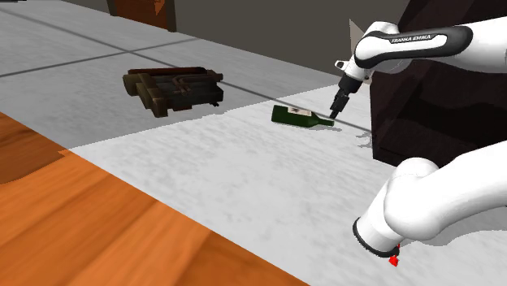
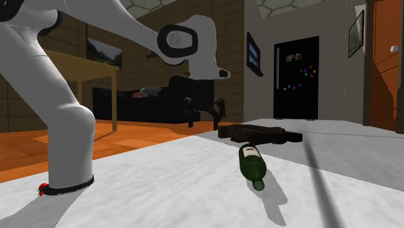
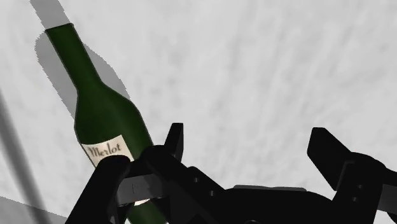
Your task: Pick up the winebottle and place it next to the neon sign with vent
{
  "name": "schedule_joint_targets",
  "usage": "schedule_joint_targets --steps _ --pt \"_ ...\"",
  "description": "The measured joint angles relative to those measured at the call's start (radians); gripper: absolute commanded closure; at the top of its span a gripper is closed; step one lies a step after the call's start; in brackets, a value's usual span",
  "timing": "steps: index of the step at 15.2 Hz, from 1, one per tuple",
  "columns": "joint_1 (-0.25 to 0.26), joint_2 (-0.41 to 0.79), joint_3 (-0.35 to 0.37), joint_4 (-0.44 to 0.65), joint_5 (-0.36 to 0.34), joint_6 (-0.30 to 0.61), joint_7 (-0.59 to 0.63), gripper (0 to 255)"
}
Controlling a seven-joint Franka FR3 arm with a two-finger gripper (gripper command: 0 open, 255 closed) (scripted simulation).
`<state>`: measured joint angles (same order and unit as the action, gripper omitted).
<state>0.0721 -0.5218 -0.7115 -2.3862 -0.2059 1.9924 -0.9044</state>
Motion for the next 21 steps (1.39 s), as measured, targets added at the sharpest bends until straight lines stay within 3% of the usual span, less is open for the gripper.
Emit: schedule_joint_targets --steps 4,6,8,10,12,14,17,21 --pt "0.076 0.143 -0.141 0.06 0.059 0.089 -0.169 0" --pt "0.134 0.245 -0.231 0.112 0.129 0.126 -0.279 0" --pt "0.197 0.374 -0.327 0.164 0.243 0.16 -0.412 0" --pt "0.227 0.533 -0.398 0.223 0.405 0.168 -0.579 0" --pt "0.174 0.698 -0.394 0.31 0.583 0.13 -0.747 0" --pt "0.09 0.811 -0.341 0.378 0.694 0.108 -0.853 0" --pt "0.044 0.871 -0.298 0.395 0.758 0.12 -0.906 0" --pt "0.019 0.914 -0.263 0.381 0.808 0.155 -0.94 0"
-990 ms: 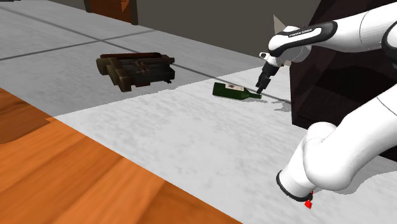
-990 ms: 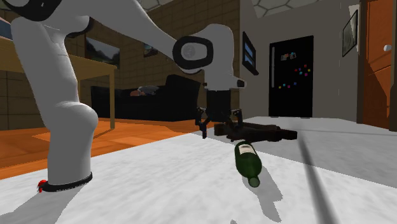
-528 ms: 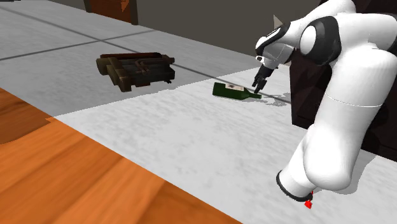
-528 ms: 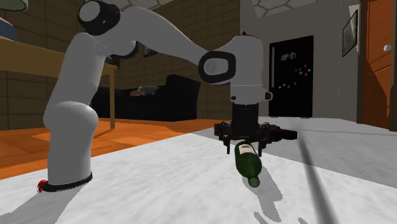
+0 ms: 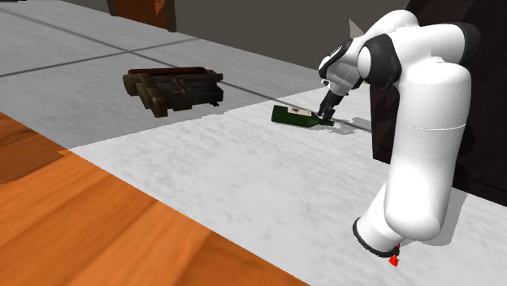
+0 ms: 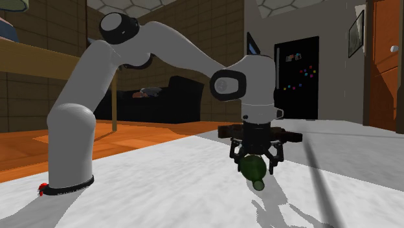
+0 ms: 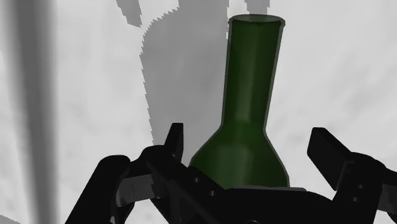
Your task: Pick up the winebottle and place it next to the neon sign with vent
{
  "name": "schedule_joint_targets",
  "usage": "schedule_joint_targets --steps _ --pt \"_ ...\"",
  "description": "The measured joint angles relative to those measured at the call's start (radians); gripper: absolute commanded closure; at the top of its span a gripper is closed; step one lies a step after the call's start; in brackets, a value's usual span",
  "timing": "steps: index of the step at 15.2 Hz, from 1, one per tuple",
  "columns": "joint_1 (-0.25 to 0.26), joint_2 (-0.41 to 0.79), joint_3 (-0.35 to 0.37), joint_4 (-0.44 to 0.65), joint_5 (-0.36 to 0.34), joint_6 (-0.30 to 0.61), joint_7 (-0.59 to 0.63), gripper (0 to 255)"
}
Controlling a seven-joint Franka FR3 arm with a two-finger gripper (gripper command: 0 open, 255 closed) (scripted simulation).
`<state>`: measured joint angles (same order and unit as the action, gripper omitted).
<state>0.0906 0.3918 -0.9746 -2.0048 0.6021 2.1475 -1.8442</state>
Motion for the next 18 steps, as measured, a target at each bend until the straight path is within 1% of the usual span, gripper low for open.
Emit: schedule_joint_targets --steps 3,7,8,18 --pt "-0.008 0.014 0.011 -0.004 0.016 0.011 -0.011 0" --pt "-0.009 0.015 0.013 -0.004 0.018 0.013 -0.012 0" --pt "-0.009 0.015 0.013 -0.004 0.018 0.013 -0.012 255" --pt "-0.01 0.015 0.012 -0.004 0.018 0.013 -0.012 255"
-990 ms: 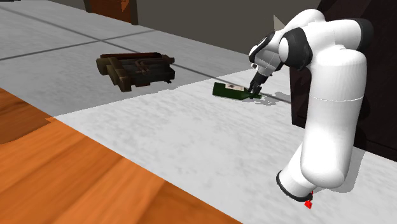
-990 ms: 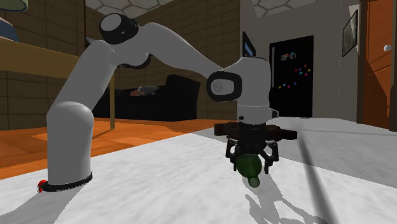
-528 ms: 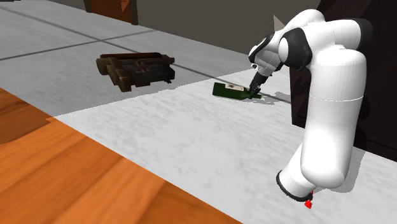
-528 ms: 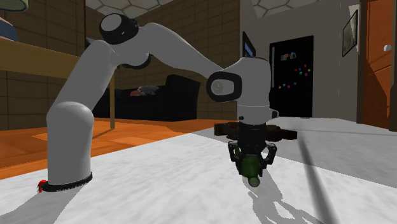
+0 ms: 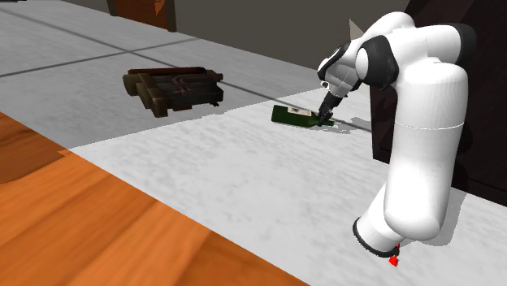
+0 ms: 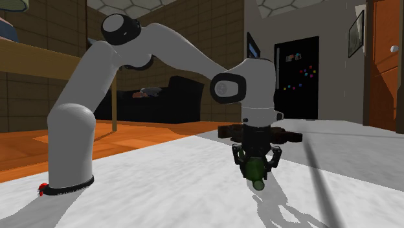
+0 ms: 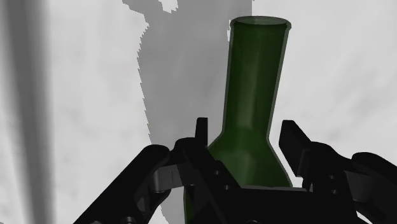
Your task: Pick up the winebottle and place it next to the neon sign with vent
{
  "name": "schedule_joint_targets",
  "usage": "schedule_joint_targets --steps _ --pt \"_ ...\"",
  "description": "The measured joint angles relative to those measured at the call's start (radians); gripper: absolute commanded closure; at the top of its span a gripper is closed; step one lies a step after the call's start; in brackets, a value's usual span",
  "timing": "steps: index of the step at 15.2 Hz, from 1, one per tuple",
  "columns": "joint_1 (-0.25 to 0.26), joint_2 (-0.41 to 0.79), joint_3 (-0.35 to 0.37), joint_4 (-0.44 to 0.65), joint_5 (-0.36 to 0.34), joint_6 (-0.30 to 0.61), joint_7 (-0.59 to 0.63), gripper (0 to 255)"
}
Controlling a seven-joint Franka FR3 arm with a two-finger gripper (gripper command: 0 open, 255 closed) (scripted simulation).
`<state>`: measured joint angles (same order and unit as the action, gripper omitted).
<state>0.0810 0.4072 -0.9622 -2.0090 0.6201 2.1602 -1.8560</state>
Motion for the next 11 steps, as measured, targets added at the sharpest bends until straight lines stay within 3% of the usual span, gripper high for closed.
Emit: schedule_joint_targets --steps 11 --pt "0.058 -0.089 -0.068 0.038 -0.104 -0.08 0.078 255"
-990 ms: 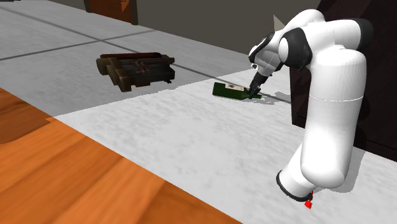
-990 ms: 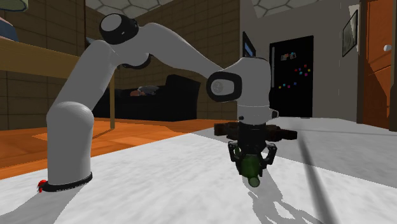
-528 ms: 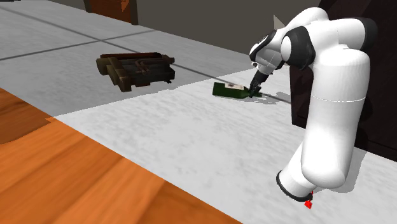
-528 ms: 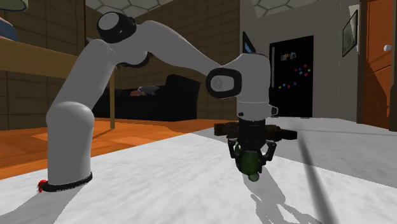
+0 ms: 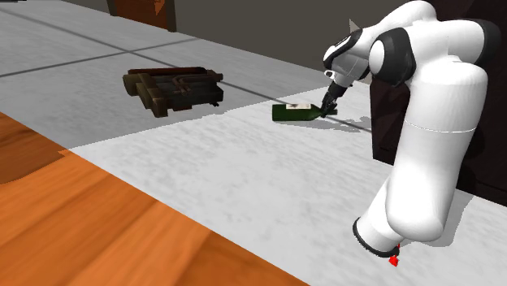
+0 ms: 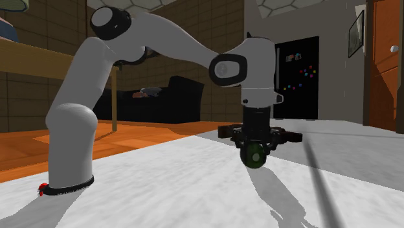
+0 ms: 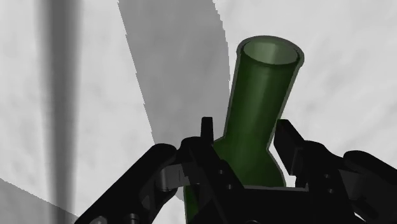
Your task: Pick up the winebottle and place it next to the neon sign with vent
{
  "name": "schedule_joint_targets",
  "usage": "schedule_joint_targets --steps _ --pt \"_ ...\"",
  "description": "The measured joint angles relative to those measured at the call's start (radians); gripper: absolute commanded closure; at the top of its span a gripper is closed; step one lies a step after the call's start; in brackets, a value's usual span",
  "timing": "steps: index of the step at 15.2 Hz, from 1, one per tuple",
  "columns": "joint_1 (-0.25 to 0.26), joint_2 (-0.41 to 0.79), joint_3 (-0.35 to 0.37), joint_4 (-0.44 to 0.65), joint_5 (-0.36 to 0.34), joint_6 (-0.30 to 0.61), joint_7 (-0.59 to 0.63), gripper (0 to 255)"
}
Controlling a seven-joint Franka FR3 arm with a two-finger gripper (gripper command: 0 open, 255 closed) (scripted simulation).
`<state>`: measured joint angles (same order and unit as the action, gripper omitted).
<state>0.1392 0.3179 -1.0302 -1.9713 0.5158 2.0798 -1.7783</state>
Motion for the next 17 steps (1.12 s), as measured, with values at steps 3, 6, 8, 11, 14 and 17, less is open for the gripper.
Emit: schedule_joint_targets --steps 3,6,8,11,14,17 --pt "0.014 -0.022 -0.015 0.017 -0.027 -0.026 0.022 255" --pt "0.024 -0.042 -0.029 0.04 -0.053 -0.056 0.042 255" --pt "0.03 -0.053 -0.036 0.06 -0.067 -0.079 0.056 255" --pt "0.043 -0.076 -0.05 0.08 -0.094 -0.108 0.078 255" --pt "0.055 -0.098 -0.061 0.104 -0.119 -0.139 0.1 255" --pt "0.06 -0.113 -0.068 0.131 -0.138 -0.171 0.114 255"
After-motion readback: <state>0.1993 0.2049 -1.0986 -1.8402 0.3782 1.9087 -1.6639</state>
